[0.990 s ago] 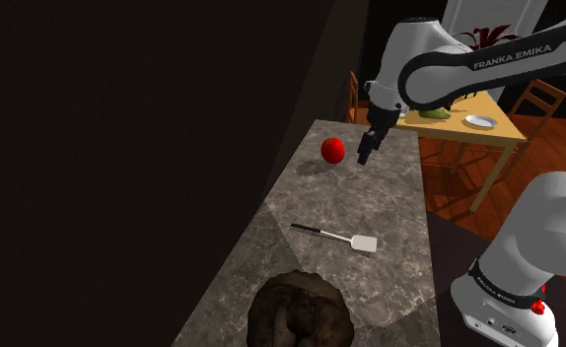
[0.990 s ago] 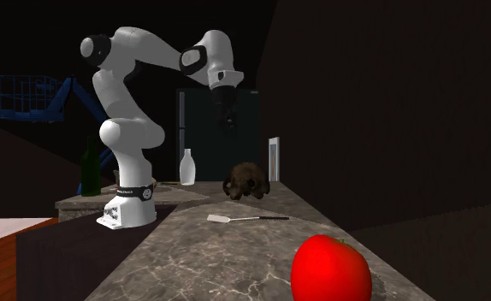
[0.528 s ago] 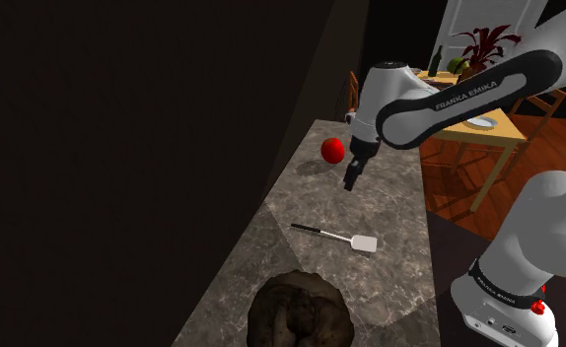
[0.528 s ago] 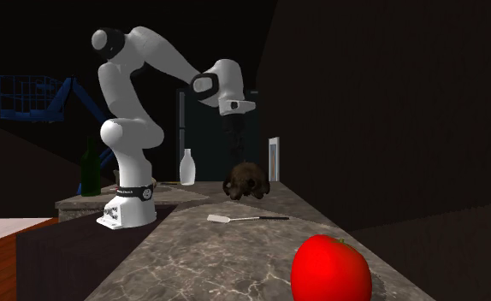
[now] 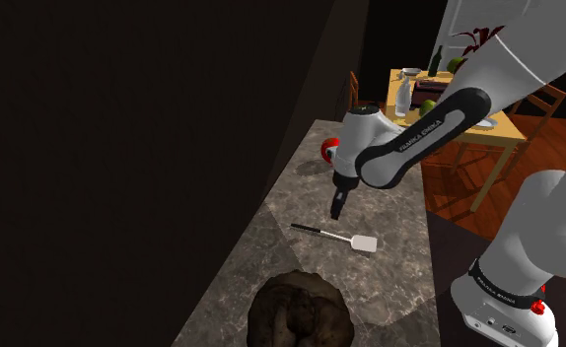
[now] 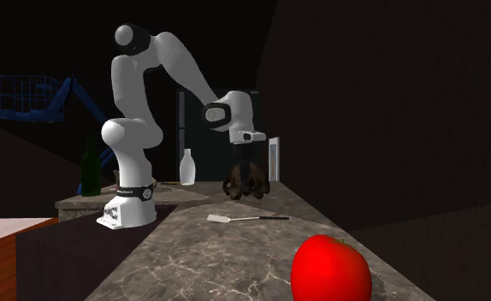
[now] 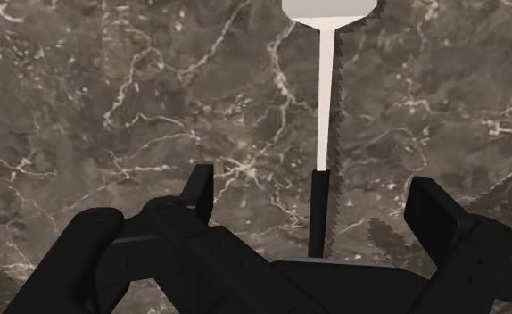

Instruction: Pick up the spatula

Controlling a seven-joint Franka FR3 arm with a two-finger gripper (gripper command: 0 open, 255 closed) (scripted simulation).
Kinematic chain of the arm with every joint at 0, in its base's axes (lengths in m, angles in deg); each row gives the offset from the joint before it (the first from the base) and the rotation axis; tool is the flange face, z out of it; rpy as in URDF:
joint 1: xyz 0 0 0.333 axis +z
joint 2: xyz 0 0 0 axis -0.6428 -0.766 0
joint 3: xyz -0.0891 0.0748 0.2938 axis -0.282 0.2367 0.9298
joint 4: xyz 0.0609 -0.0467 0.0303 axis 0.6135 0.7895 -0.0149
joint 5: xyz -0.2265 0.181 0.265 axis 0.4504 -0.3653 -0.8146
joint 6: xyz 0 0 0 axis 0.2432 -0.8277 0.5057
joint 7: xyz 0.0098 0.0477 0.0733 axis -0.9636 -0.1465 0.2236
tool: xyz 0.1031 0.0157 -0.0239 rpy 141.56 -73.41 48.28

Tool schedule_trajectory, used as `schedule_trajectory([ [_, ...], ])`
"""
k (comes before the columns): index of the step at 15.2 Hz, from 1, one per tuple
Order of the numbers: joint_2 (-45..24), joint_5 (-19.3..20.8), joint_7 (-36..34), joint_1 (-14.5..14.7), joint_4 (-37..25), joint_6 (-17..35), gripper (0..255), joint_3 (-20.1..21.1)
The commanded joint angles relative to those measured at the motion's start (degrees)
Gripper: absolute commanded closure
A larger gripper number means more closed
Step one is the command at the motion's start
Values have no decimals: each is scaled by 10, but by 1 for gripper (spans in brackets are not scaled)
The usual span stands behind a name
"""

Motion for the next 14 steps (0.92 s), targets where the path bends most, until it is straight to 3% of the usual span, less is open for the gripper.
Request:
schedule_trajectory([
  [1,-47,0,6,7,-1,43,0,5],
  [4,-107,5,8,15,-10,89,0,14],
  [13,-178,16,0,16,-14,156,0,10],
  [14,-180,16,1,16,-14,158,255,10],
])
